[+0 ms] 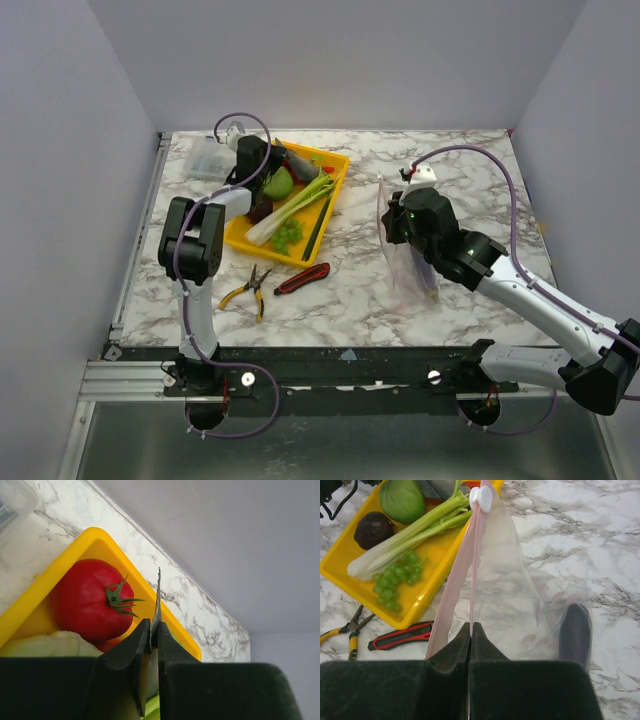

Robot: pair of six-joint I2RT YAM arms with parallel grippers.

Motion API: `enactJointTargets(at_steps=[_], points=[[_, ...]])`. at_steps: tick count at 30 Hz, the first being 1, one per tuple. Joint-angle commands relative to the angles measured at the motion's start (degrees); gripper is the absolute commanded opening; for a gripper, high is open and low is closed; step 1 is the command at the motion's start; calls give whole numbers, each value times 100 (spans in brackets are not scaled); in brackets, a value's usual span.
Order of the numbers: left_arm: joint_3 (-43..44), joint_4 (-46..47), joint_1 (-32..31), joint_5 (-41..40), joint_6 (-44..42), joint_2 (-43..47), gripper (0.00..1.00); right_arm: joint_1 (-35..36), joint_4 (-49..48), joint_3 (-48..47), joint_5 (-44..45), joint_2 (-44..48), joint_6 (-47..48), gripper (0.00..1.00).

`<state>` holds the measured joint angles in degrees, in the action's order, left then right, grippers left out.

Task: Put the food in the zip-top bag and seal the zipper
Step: Pick up the fake fish from the bin.

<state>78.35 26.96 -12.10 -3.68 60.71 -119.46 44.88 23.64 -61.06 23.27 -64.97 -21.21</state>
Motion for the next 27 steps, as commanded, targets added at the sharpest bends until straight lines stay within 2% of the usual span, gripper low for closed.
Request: enactJointTargets(at_steps=[1,5,9,12,15,20,22,24,27], points=[[-170,280,14,226,-413,519,6,-4,88,-221,37,61,118,0],[-553,586,14,62,-641,1102,1,-3,83,-245,85,75,122,1],[-1135,1224,13,-406,-725,1723,0,-1,50,-205,170,90,110,0],[-1208,1101,14,-475,-931,2123,0,-4,27,-203,190,47,91,1],[-1084,391,10,-285,-1060,2704,0,-5,10,-196,163,16,61,1],[23,-3067,14,681,-917,3532,0,-4,2,-222,165,-22,74,0],[19,-3825,-1,1222,-840,3912,0,-9,-36,-218,107,-11,78,1],[-666,-3548,-75,1622,-642,4633,0,0,-43,-250,13,-20,40,0],[-1898,-2514,-282,1877,-45,5823,0,-5,-53,-301,-196,-32,-84,1]])
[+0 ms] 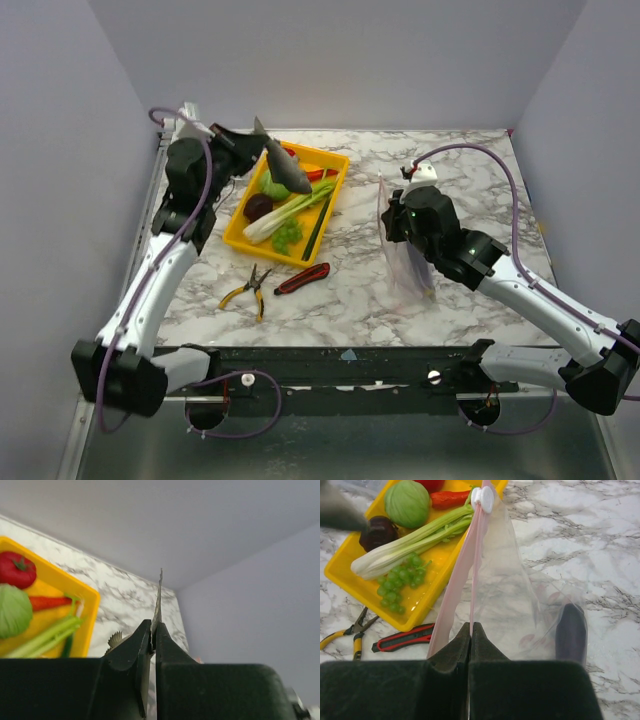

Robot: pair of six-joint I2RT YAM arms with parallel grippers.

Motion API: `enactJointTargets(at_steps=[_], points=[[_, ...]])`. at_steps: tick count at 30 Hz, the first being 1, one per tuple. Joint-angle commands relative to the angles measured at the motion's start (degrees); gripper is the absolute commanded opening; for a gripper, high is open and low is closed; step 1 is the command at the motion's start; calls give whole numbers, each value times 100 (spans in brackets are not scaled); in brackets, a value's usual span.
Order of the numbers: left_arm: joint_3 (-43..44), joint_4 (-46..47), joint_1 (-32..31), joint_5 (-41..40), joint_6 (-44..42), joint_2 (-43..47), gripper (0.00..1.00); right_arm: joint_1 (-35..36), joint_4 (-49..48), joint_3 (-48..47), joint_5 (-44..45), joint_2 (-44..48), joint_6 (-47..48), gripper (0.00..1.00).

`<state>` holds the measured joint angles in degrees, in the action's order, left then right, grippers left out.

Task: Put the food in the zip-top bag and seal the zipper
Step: Pick up the fake fish from the bin, then place the fake fish in the zipper food storage bag.

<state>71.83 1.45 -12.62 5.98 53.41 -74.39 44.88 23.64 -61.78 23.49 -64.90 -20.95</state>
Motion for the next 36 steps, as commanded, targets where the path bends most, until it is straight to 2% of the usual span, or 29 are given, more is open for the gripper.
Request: enactJointTargets(at_steps=[1,6,10,14,19,21,24,36], points=[[-1413,137,-333,931,850,1572,0,-3,-59,-238,-290,-52,-151,1],[-1419,3,-1172,609,1210,2251,0,-4,-118,-214,-577,-145,-280,1],[-1131,-264,-1786,139,1286,2201,0,-6,-196,-206,-646,-180,-327,1],[-1030,-179,-2082,-268,1423,2003,0,-5,-254,-230,-747,-232,-374,1],[-939,-568,-2468,-1531,1726,1992,0,2,-213,-261,-618,-194,-607,1],[-902,-695,-2526,-1798,1952,1911,0,0,-262,-240,-654,-195,-656,1],[-772,-798,-2533,-1751,2202,1711,0,-5,-289,-245,-684,-276,-676,0],[65,-1479,-2597,-2120,2297,1664,0,-3,-362,-222,-687,-376,-698,1]])
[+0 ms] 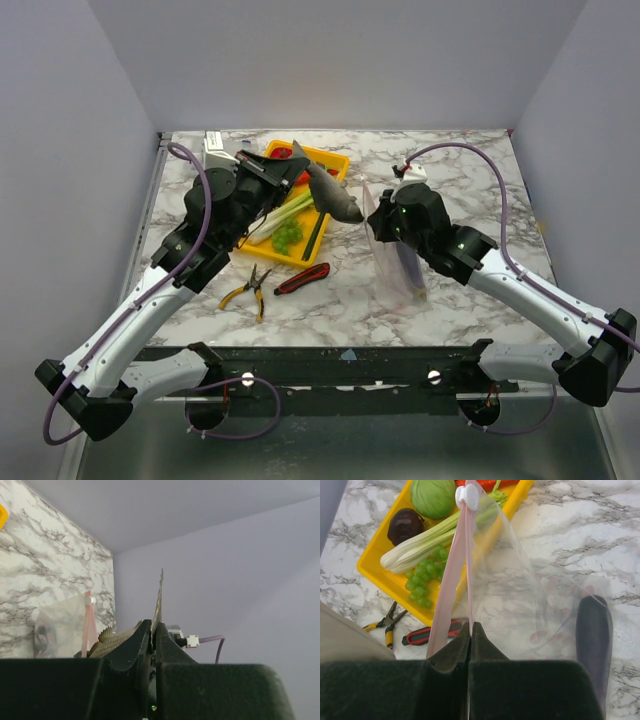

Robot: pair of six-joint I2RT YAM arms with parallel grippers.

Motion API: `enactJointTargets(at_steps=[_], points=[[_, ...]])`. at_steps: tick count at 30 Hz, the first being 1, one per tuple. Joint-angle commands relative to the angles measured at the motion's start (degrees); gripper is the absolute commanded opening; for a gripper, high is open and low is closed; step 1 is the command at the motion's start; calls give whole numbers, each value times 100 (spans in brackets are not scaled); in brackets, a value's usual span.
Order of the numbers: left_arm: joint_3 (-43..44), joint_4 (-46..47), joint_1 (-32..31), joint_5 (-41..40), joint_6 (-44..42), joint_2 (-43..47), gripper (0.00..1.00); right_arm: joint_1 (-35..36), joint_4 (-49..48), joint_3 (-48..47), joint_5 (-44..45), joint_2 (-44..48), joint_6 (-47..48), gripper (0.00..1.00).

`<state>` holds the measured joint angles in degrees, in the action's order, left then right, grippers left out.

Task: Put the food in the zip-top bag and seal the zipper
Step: Place the fake fish in the zipper food storage bag.

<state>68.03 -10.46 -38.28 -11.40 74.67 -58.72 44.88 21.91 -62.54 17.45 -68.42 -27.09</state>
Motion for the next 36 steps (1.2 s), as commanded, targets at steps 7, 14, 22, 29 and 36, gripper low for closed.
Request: enactJointTargets(at_steps=[7,14,22,29,36], points=[[471,-367,-30,-368,593,-202,0,-1,-283,-119,-148,21,-267,1],[400,-192,-31,-404,683,-518,0,-5,-393,-129,-266,57,-444,1],[455,-1048,-259,-803,278,-561,0,1,-420,-180,-217,-2,-495,1],[747,-2008,-727,-1319,99,-680,0,1,-613,-145,-242,20,-597,1],[861,-2305,-748,-1204,-202,-622,0,-2,-721,-148,-291,81,-465,1]])
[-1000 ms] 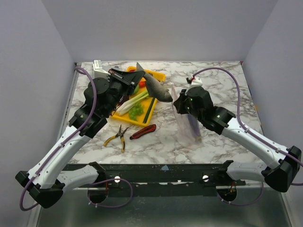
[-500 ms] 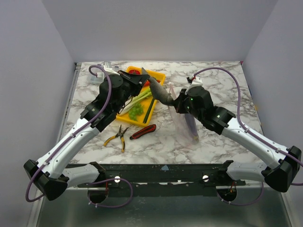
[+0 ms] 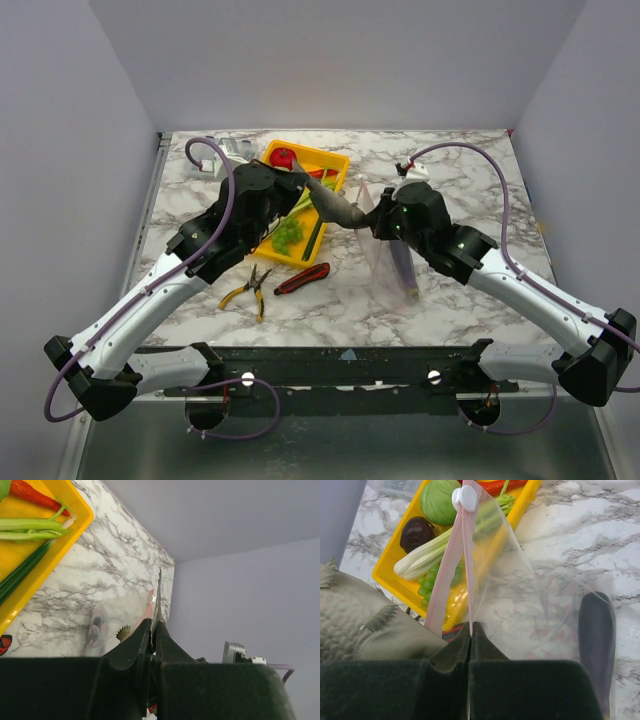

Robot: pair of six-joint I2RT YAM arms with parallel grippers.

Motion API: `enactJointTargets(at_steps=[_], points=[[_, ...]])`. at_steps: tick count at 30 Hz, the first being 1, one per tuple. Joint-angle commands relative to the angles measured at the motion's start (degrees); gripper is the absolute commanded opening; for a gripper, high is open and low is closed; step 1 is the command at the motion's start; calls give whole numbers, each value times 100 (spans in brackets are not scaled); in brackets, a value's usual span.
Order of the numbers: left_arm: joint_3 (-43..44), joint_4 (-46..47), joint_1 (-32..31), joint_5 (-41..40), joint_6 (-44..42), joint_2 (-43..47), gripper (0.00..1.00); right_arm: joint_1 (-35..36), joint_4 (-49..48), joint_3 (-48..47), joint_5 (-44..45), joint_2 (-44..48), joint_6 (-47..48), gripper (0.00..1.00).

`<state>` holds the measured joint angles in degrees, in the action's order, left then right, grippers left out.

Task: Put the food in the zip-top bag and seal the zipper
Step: Place the fake fish in the zipper food storage bag.

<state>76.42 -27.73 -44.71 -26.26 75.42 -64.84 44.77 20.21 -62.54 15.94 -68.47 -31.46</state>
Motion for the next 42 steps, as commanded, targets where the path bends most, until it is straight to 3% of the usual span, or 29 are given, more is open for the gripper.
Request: enactJointTargets(at_steps=[1,5,14,21,27,31,36,42], points=[[69,-571,-103,358,-374,-22,0,11,-590,-127,-177,93,17,1],[537,-962,-92,96,-782,8,0,13,-621,-78,-248,89,289,1],[803,-897,-71,434,-1159,-185,0,42,-998,-15,-1161,14,940,1],[1224,-1259,-70,658,-981,-628,0,400,-843,-140,-452,-261,1609,1],[1840,-1639,-68,705,-785,-1074,0,928,-568,-515,920,-747,2021,1],[1558,-1689,-67,593,-511,-977,0,928,-828,-376,1270,-591,1954,0],[510,-1117,-50,764,312,-532,0,928,-947,-415,1210,-526,1435,1],[728,-1454,-50,1194,390,-804,0,928,-1218,-311,1112,-503,1188,1]])
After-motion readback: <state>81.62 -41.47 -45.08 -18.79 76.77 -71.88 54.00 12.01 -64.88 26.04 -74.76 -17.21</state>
